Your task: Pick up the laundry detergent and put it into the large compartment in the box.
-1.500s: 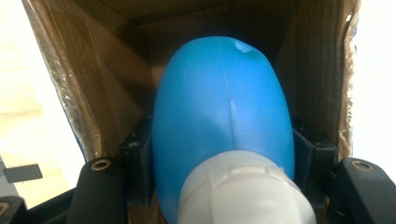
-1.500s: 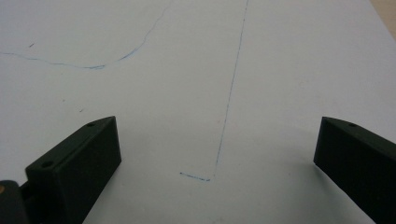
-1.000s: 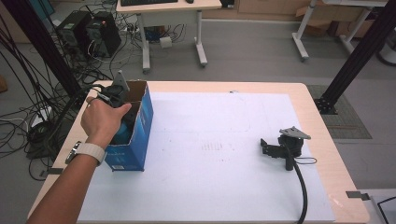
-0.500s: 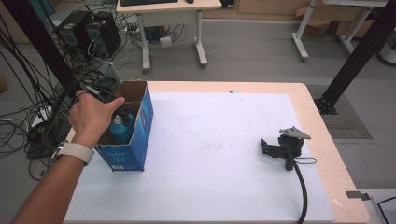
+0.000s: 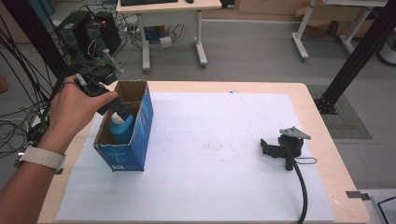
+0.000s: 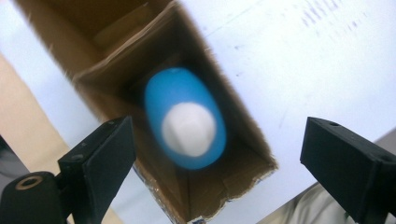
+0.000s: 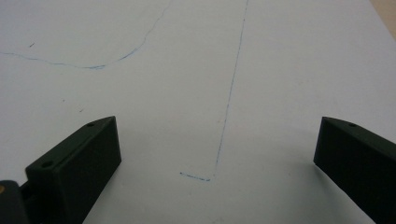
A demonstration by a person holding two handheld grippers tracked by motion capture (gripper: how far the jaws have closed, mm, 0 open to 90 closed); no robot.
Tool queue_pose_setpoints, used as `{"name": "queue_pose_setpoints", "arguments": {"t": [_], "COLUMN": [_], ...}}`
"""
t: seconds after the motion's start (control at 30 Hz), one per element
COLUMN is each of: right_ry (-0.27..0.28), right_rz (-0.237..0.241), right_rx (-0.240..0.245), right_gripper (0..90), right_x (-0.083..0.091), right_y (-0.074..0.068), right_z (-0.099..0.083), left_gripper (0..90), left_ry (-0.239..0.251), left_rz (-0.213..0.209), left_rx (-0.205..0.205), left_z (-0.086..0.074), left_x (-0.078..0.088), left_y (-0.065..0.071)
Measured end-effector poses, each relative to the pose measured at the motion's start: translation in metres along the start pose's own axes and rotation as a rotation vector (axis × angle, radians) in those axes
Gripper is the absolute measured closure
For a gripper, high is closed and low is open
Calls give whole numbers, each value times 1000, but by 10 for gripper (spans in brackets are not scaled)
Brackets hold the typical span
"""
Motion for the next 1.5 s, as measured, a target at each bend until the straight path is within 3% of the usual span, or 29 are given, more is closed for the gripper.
{"name": "queue_pose_setpoints", "arguments": {"t": [0.17, 0.3, 0.43, 0.57, 0.67, 1.0, 1.13, 1.27, 1.5], "right_ry": [0, 1, 0, -2, -2, -1, -2, -2, -2], "right_rz": [0, 0, 0, 0, 0, 0, 1, 0, 1], "right_rx": [0, 1, 1, 0, 1, 1, 2, 1, 2], "right_gripper": [0, 0, 0, 0, 0, 0, 0, 0, 0], "right_x": [0, 0, 0, 0, 0, 0, 0, 0, 0], "right_y": [0, 0, 0, 0, 0, 0, 0, 0, 0], "right_z": [0, 0, 0, 0, 0, 0, 0, 0, 0], "left_gripper": [82, 83, 65, 55, 65, 67, 70, 71, 72], "left_ry": [-40, -38, -26, -57, -92, -181, -216, -252, -278], "left_rz": [-31, -37, -53, -114, -83, -115, -132, -138, -143], "left_rx": [-205, -339, -438, -503, -575, -808, -871, -906, -932], "left_z": [13, 21, 28, 40, 50, 84, 92, 100, 107], "left_x": [2, 4, 2, -6, -14, -27, -36, -48, -58], "left_y": [18, 32, 45, 54, 70, 125, 144, 158, 164]}}
Point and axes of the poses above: each handheld gripper's, and its own axes: x roughly backward along the jaws, z roughly out of its top, y roughly to its right, the point moved 7 cm from there along -x, roughly forward along the jaws, and after that the axes turned 4 degrees about y, right-handed, at the moved point
